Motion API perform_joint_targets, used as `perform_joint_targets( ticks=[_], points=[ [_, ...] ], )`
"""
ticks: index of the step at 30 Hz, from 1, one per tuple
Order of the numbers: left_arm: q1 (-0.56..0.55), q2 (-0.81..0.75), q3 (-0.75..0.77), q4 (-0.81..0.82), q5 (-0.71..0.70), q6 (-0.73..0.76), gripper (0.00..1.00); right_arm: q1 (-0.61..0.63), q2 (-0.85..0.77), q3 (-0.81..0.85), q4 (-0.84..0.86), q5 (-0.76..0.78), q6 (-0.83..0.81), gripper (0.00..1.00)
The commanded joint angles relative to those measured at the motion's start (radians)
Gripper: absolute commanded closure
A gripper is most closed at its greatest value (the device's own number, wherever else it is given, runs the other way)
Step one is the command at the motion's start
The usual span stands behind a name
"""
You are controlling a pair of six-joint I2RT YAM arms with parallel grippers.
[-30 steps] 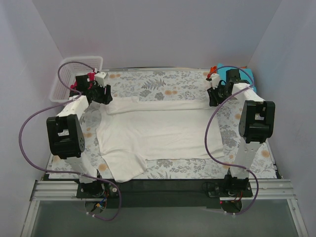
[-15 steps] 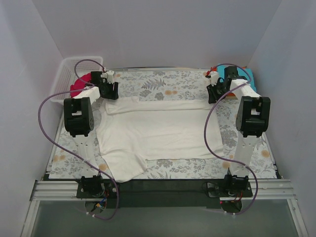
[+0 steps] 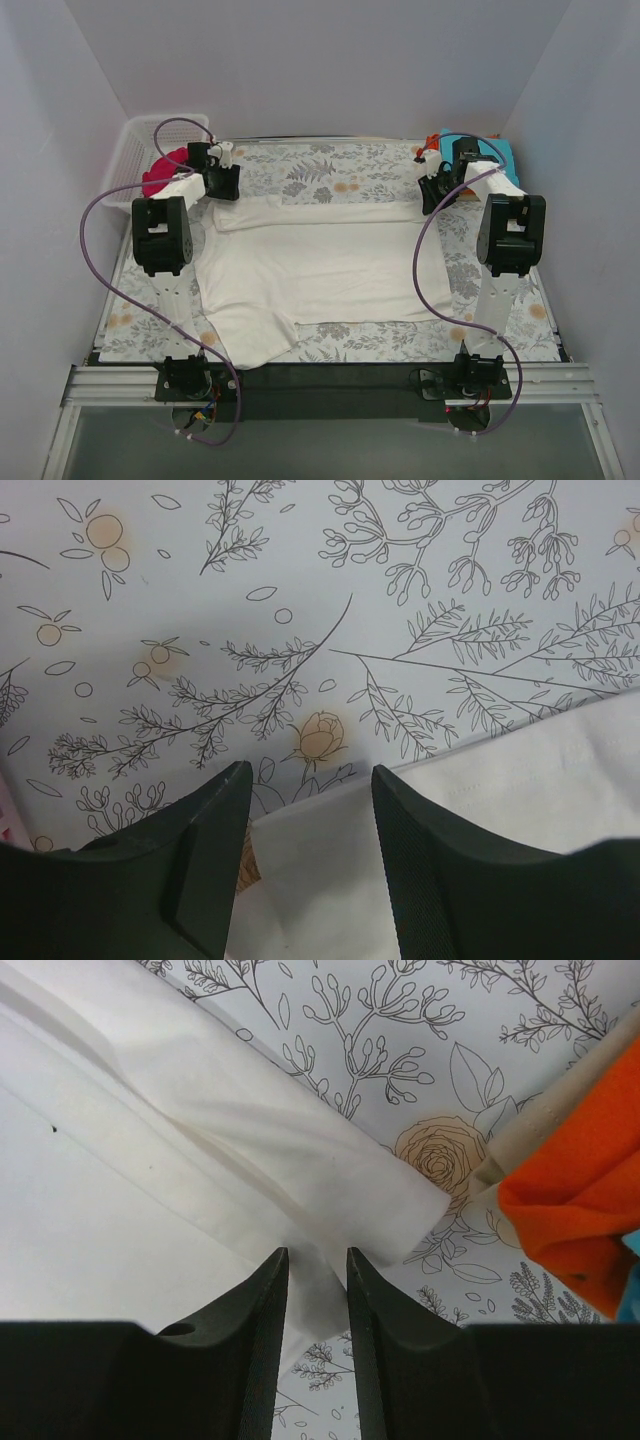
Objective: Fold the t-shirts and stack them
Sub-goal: Fold the tshirt
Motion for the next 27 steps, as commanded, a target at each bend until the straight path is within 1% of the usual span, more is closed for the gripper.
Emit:
perform_joint_targets(
  ticks=[1,4,6,7,8,10,11,12,15,19,21,22,24,26,27],
  points=[
    [-0.005,-0.054,0.009,-0.062,-0.012,-0.004,0.52,0.004,-0.049,-0.002,-0.032,-0.007,-0.019,0.68],
    [-0.004,-0.066,-0.003,-0.076,-0.018,0.004,0.55,0.004,-0.062,-0.012,-0.038,-0.008,-0.026,0.68],
    [-0.005,-0.073,-0.014,-0.077,-0.018,0.002,0.63,0.004,-0.065,-0.016,-0.047,-0.011,-0.031,0.68],
    [-0.004,-0.077,-0.014,-0.080,-0.015,0.001,0.68,0.004,-0.071,-0.018,-0.049,-0.011,-0.034,0.67],
    [-0.004,-0.086,-0.012,-0.084,-0.009,-0.001,0.79,0.004,-0.072,-0.018,-0.052,-0.011,-0.039,0.67],
    [-0.005,-0.096,-0.003,-0.088,-0.001,-0.002,0.89,0.004,-0.079,-0.018,-0.058,-0.011,-0.046,0.66],
    [-0.004,-0.104,0.009,-0.099,0.011,-0.002,0.96,0.004,-0.080,-0.019,-0.062,-0.014,-0.052,0.66],
    [-0.004,-0.109,0.018,-0.108,0.014,-0.004,1.00,0.004,-0.082,-0.018,-0.065,-0.013,-0.052,0.66],
    [-0.005,-0.150,0.025,-0.123,0.034,0.002,1.00,0.004,-0.086,-0.015,-0.078,-0.017,-0.063,0.70],
    [-0.004,-0.221,-0.003,-0.134,0.055,0.013,1.00,0.004,-0.089,-0.009,-0.084,-0.013,-0.069,0.80],
    [-0.004,-0.248,-0.018,-0.134,0.056,0.019,1.00,0.003,-0.091,-0.009,-0.085,-0.013,-0.071,0.82],
    [-0.005,-0.256,-0.026,-0.136,0.036,0.019,0.94,0.003,-0.089,-0.005,-0.087,-0.016,-0.069,0.82],
    [-0.004,-0.250,-0.021,-0.146,0.010,0.016,0.72,0.003,-0.089,-0.005,-0.088,-0.017,-0.065,0.80],
    [-0.004,-0.227,-0.015,-0.145,-0.039,0.015,0.56,0.003,-0.089,-0.004,-0.088,-0.021,-0.060,0.77],
    [-0.004,-0.216,-0.011,-0.146,-0.049,0.013,0.55,0.003,-0.089,-0.001,-0.090,-0.022,-0.054,0.76]
  ],
)
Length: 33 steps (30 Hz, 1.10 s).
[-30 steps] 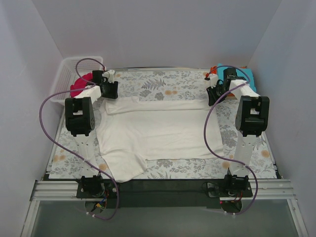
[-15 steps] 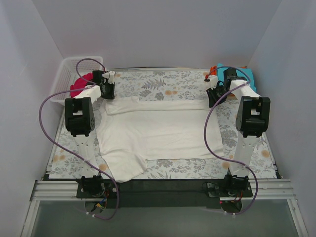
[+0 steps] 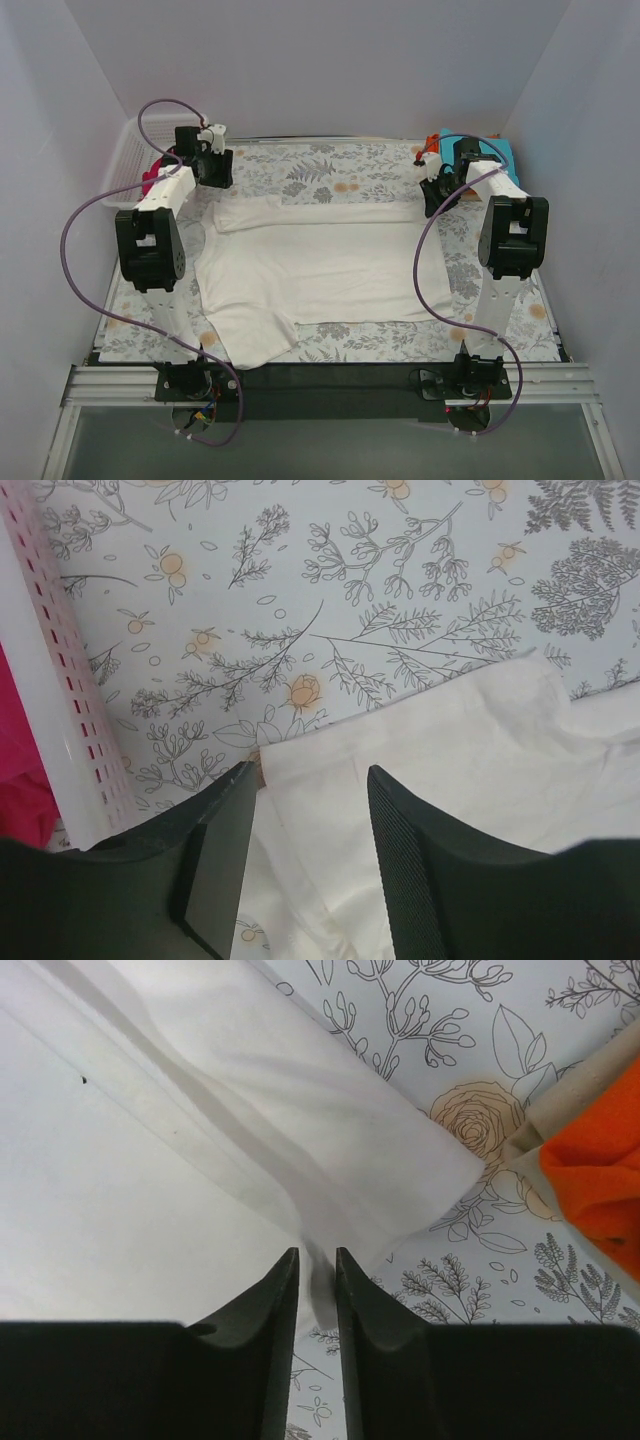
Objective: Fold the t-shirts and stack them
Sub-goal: Fold the tshirt
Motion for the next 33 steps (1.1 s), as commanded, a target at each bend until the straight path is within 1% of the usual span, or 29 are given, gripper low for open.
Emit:
perform_joint_targets(
  ticks=[1,6,17,21,22,23,24,25,26,27,29,31,33],
  points=[
    [-0.003,0.000,0.009,-0.021,-0.061,0.004,0.54,0.003,-0.056,0.017,-0.020,-0.019,0.001,0.73],
    [-0.003,0.065,0.035,-0.026,-0.094,-0.016,0.51,0.004,-0.063,0.025,-0.029,-0.014,0.001,0.65],
    [-0.006,0.175,0.079,-0.015,-0.116,-0.028,0.52,0.004,-0.055,0.033,-0.046,-0.011,-0.003,0.64],
    [-0.006,0.192,0.087,-0.015,-0.093,-0.034,0.57,0.004,-0.052,0.036,-0.049,-0.006,-0.003,0.64],
    [-0.006,0.190,0.089,-0.015,-0.081,-0.036,0.60,0.004,-0.050,0.036,-0.051,-0.003,-0.005,0.64],
    [-0.008,0.187,0.089,-0.016,-0.074,-0.040,0.66,0.004,-0.050,0.037,-0.051,-0.002,-0.006,0.64],
    [-0.008,0.183,0.086,-0.015,-0.070,-0.042,0.69,0.004,-0.052,0.037,-0.051,-0.002,-0.008,0.64],
    [-0.006,0.177,0.081,-0.015,-0.065,-0.045,0.74,0.004,-0.049,0.037,-0.051,0.001,-0.008,0.64],
    [-0.006,0.161,0.078,-0.013,-0.055,-0.045,0.83,0.004,-0.050,0.037,-0.051,0.000,-0.009,0.64],
    [-0.008,0.154,0.078,-0.013,-0.054,-0.050,0.87,0.004,-0.052,0.036,-0.051,0.000,-0.012,0.64],
    [-0.006,0.120,0.070,-0.015,-0.047,-0.050,0.91,0.004,-0.053,0.034,-0.052,0.003,-0.017,0.64],
    [-0.008,0.073,0.053,-0.016,-0.033,-0.045,0.99,0.004,-0.058,0.033,-0.054,0.004,-0.020,0.64],
    [-0.006,0.033,0.037,-0.021,-0.010,-0.037,1.00,0.004,-0.063,0.030,-0.054,0.004,-0.023,0.64]
  ],
)
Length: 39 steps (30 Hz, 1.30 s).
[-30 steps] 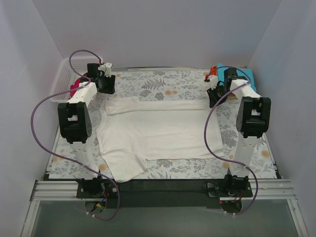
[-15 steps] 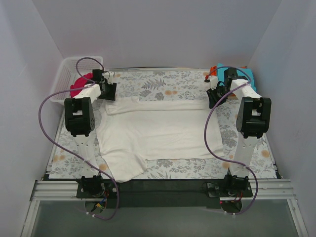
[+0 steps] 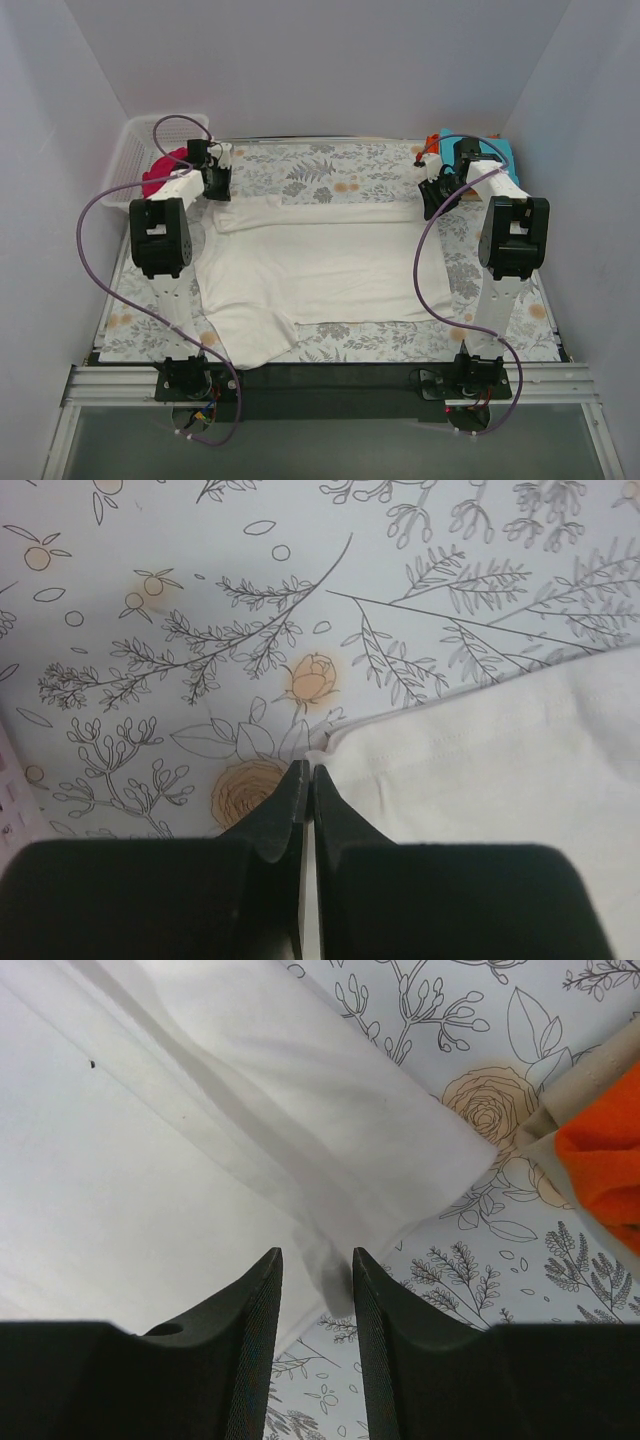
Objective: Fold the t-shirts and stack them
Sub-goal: Fold the tshirt
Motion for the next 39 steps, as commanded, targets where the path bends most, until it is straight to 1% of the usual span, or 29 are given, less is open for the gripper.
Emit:
perform_joint_targets(
  ticks=[1,4,5,7,8,9,11,15,16,19,23,25,26,29,31,32,33,39],
  points=[
    [-0.001,-0.196,-0.043,-0.002,0.078,0.010,1.00,0.004,-0.060,0.027,-0.022,0.000,-0.020,0.64],
    [-0.002,-0.273,-0.088,-0.017,0.142,0.042,1.00,0.004,-0.068,0.022,-0.022,0.004,-0.025,0.64],
    [-0.001,-0.326,-0.118,-0.028,0.191,0.062,1.00,0.003,-0.070,0.022,-0.024,0.004,-0.025,0.64],
    [-0.001,-0.379,-0.158,-0.059,0.234,0.080,1.00,0.003,-0.077,0.022,-0.025,0.004,-0.026,0.64],
    [-0.001,-0.403,-0.202,-0.071,0.277,0.094,1.00,0.003,-0.079,0.022,-0.024,0.003,-0.026,0.64],
    [-0.002,-0.449,-0.224,-0.099,0.300,0.131,1.00,0.003,-0.080,0.024,-0.027,0.003,-0.026,0.65],
    [-0.001,-0.492,-0.275,-0.128,0.339,0.175,1.00,0.003,-0.088,0.029,-0.031,0.000,-0.026,0.65],
    [-0.001,-0.604,-0.425,-0.203,0.421,0.280,1.00,0.001,-0.103,0.024,-0.038,0.004,-0.035,0.67],
    [-0.002,-0.621,-0.448,-0.214,0.438,0.336,1.00,0.000,-0.112,0.021,-0.039,0.004,-0.037,0.68],
    [-0.002,-0.678,-0.557,-0.254,0.458,0.456,1.00,-0.006,-0.128,0.010,-0.042,0.009,-0.049,0.68],
    [-0.002,-0.716,-0.674,-0.281,0.448,0.595,1.00,-0.009,-0.140,0.001,-0.051,0.012,-0.060,0.68],
    [-0.002,-0.721,-0.721,-0.284,0.431,0.636,0.99,-0.009,-0.142,0.001,-0.053,0.012,-0.063,0.69],
    [-0.002,-0.722,-0.728,-0.289,0.429,0.656,0.93,-0.009,-0.140,0.001,-0.054,0.012,-0.063,0.69],
    [-0.002,-0.719,-0.723,-0.294,0.437,0.653,0.79,-0.009,-0.129,0.013,-0.062,0.014,-0.063,0.68],
    [-0.002,-0.715,-0.700,-0.303,0.458,0.636,0.59,-0.008,-0.117,0.022,-0.065,0.014,-0.058,0.68],
    [-0.004,-0.712,-0.689,-0.303,0.475,0.624,0.57,-0.008,-0.113,0.027,-0.068,0.014,-0.057,0.68],
    [-0.002,-0.700,-0.665,-0.298,0.493,0.596,0.47,-0.008,-0.108,0.027,-0.068,0.009,-0.057,0.68],
    [-0.004,-0.614,-0.571,-0.217,0.504,0.427,0.48,0.000,-0.097,0.015,-0.071,-0.002,-0.051,0.70]
  ],
)
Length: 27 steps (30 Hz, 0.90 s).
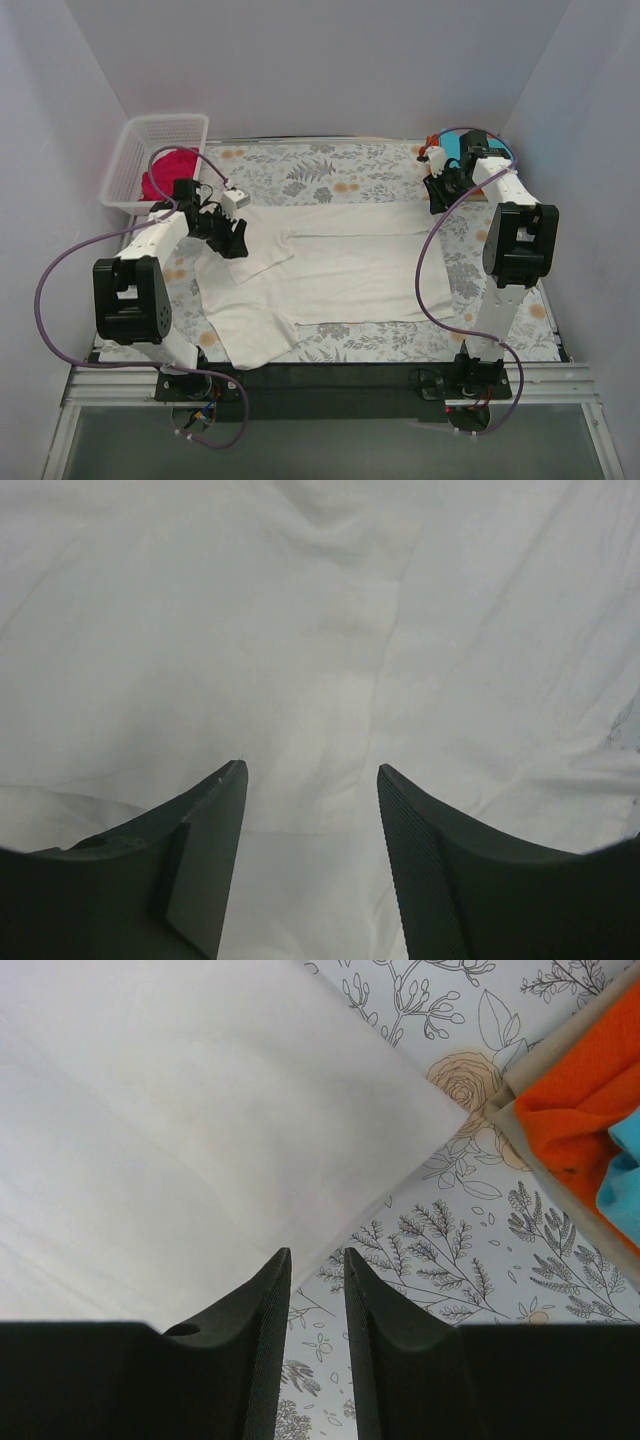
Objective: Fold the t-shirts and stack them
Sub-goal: Fold the tshirt
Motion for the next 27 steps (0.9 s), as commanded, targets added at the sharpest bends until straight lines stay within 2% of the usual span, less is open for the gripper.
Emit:
perform_joint_targets(
  ticks=[1,3,4,9,14,18,23,27],
  points=[
    [-0.004,0.035,0.064,0.082,0.029,-0.145,0.52,0.007,-0.007,0.012,-0.022,-0.021,-0.003,0.70],
    [-0.004,0.049,0.072,0.108,0.026,-0.172,0.56,0.012,-0.004,0.000,-0.025,-0.022,-0.001,0.72],
    [-0.034,0.053,0.062,0.128,-0.032,-0.226,0.59,0.018,-0.004,-0.008,-0.025,-0.021,-0.001,0.73],
    [-0.039,0.084,0.028,0.247,-0.173,-0.350,0.66,0.061,0.033,-0.011,-0.018,-0.006,0.037,0.76],
    [-0.040,0.165,0.061,0.338,-0.302,-0.459,0.66,0.087,0.126,0.030,0.031,0.025,0.102,0.78],
    [-0.040,0.262,0.100,0.355,-0.345,-0.540,0.66,0.117,0.195,0.064,0.062,0.112,0.141,0.80],
    [-0.040,0.363,0.153,0.404,-0.403,-0.563,0.67,0.130,0.296,0.142,0.108,0.230,0.194,0.81],
    [-0.036,0.470,0.274,0.410,-0.446,-0.568,0.68,0.131,0.365,0.240,0.124,0.268,0.209,0.80]
  ],
)
